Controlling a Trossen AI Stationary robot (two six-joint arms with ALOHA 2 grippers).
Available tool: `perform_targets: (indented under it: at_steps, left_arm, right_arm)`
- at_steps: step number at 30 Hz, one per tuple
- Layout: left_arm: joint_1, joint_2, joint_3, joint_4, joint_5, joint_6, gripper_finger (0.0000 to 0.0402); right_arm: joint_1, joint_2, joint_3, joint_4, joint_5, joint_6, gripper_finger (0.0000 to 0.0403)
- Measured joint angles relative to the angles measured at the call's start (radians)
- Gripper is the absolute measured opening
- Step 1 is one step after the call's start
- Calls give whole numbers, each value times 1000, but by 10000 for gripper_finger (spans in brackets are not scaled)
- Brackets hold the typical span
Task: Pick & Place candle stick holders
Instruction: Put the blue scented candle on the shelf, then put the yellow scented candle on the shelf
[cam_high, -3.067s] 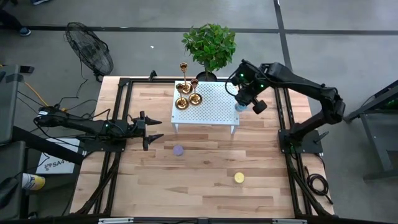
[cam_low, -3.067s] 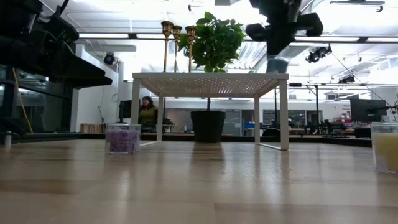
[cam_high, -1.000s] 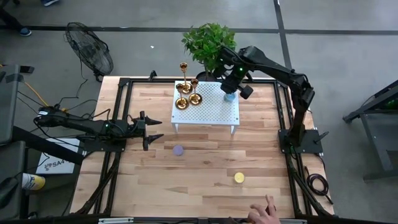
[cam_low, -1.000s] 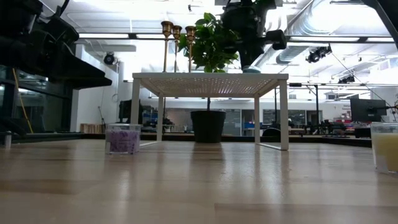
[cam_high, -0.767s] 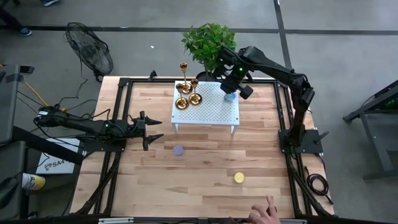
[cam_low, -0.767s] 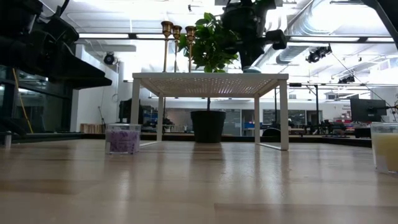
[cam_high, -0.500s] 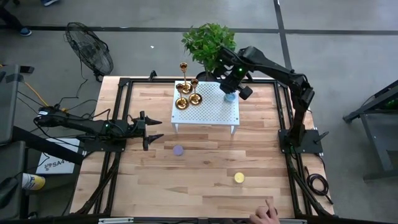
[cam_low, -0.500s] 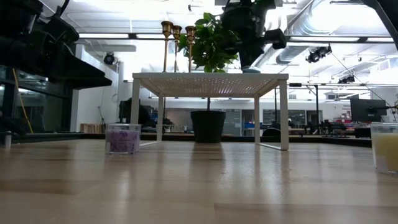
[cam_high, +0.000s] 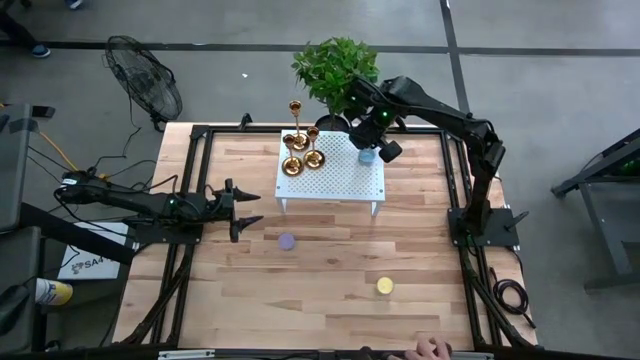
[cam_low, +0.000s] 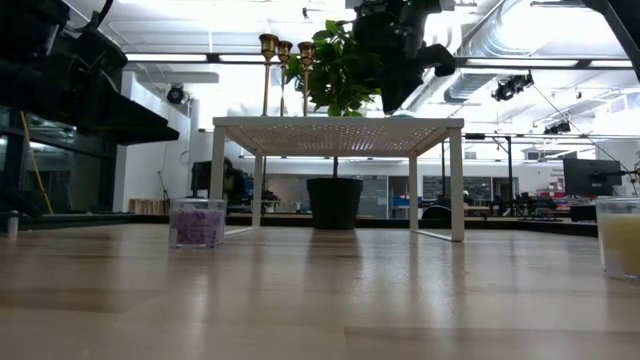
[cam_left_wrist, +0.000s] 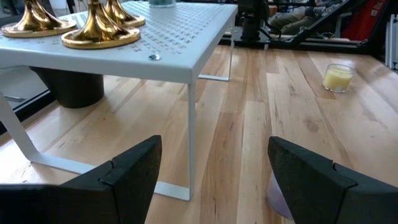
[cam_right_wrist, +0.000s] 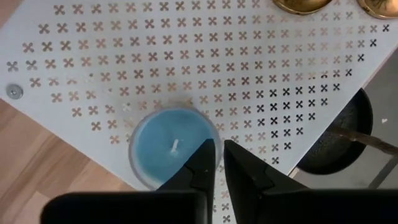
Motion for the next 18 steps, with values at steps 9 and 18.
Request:
perform_targets:
  at_steps: [9, 18]
  left_arm:
    - [0, 0, 0, -4, 0, 0, 291]
    - [0, 0, 0, -4, 0, 0, 291]
  right_arm:
    - [0, 0, 0, 8, 6, 93, 82]
    - [24, -11, 4, 12, 109, 240, 126]
